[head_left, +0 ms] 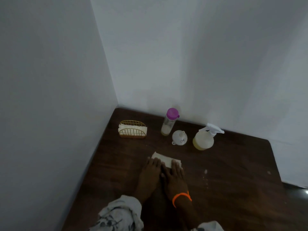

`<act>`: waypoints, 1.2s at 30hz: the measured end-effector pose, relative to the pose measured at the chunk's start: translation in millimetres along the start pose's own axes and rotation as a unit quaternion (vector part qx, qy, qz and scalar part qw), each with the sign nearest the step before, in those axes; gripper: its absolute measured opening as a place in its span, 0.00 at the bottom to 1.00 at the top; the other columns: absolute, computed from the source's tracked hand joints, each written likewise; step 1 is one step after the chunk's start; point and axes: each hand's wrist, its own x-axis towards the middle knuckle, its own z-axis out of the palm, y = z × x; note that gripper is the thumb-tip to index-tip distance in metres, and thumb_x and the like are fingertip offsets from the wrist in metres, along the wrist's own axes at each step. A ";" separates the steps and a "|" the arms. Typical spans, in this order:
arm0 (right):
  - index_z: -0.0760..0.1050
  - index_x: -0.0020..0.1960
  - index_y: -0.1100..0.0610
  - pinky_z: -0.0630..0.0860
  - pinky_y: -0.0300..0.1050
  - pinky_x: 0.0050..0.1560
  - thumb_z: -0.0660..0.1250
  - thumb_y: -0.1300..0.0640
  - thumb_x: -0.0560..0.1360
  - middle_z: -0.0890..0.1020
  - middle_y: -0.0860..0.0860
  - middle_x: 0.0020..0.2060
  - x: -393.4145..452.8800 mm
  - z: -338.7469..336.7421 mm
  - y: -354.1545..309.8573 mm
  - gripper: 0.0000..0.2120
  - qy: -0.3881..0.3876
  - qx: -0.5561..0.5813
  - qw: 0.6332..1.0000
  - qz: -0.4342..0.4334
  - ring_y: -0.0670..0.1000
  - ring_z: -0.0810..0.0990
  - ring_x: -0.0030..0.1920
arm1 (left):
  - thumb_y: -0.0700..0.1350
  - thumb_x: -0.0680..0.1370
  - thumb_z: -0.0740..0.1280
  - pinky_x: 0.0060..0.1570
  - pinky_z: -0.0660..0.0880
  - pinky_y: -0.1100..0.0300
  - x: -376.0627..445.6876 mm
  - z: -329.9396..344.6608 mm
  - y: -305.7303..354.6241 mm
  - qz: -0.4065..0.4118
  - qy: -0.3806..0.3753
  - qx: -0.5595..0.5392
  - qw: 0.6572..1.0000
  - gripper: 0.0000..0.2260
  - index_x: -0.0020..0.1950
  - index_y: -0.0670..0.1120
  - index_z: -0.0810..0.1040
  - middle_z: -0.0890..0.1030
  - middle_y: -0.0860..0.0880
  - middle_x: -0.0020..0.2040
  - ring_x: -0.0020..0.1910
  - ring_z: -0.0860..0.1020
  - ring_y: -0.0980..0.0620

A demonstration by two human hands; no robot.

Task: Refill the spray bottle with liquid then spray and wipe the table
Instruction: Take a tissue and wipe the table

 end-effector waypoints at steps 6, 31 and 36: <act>0.40 0.80 0.39 0.37 0.52 0.78 0.45 0.39 0.84 0.40 0.56 0.81 59.2 -41.2 -32.6 0.27 -0.034 0.010 0.998 -0.047 0.56 0.38 0.80 | 0.49 0.85 0.55 0.80 0.47 0.40 28.2 -10.8 -52.2 -0.040 0.016 0.004 0.999 0.26 0.81 0.42 0.57 0.61 0.40 0.80 0.80 0.58 0.41; 0.54 0.80 0.41 0.53 0.54 0.74 0.59 0.39 0.79 0.60 0.56 0.79 -118.1 62.5 -69.4 0.32 -0.033 -0.047 0.984 -0.171 0.56 0.54 0.79 | 0.53 0.75 0.60 0.74 0.56 0.43 -175.5 86.7 -25.2 -0.079 -0.033 -0.106 0.991 0.22 0.57 0.41 0.86 0.85 0.43 0.59 0.67 0.74 0.37; 0.57 0.80 0.43 0.48 0.51 0.75 0.51 0.37 0.81 0.64 0.53 0.78 -145.8 55.8 -27.1 0.28 -0.051 -0.029 0.995 -0.081 0.53 0.55 0.79 | 0.50 0.74 0.60 0.71 0.57 0.41 -162.5 63.5 14.7 -0.009 -0.022 -0.074 0.997 0.20 0.55 0.45 0.87 0.86 0.47 0.56 0.60 0.83 0.42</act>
